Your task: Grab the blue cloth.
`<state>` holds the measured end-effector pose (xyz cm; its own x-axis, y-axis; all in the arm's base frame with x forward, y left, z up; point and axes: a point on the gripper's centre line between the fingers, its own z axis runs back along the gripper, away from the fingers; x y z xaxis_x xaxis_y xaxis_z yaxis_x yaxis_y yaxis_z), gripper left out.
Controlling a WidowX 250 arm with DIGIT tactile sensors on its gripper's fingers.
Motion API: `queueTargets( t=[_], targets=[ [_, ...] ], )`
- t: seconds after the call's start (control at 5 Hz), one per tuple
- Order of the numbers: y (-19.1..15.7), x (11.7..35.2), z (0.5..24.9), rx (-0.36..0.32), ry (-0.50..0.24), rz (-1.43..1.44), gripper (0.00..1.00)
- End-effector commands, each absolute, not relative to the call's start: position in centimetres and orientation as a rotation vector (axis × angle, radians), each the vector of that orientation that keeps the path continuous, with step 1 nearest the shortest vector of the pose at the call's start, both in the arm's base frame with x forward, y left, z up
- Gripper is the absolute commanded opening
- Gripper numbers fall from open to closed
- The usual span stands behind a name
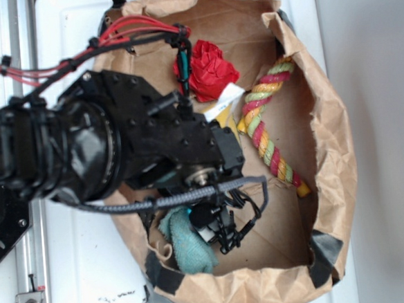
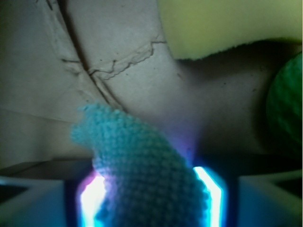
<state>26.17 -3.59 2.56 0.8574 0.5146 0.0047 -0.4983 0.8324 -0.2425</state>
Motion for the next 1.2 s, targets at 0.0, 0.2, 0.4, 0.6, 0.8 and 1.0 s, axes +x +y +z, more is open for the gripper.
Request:
queueTargets(
  t=[0.0,0.2,0.4,0.6,0.8,1.0],
  targets=[
    [-3.2,26.1,6.8,-0.252,-0.144,0.437,0.0],
    [-2.8,25.6,10.7,-0.264,-0.174,0.342,0.0],
    [-3.0,26.4,14.3,-0.222,-0.176,0.198,0.0],
    [-3.6,27.8,15.7,-0.13,-0.181,0.039,0.0],
    [-3.3,28.1,16.3,0.029,-0.181,0.008,0.0],
    [-2.3,27.3,16.2,0.187,-0.193,0.051,0.0]
  ],
)
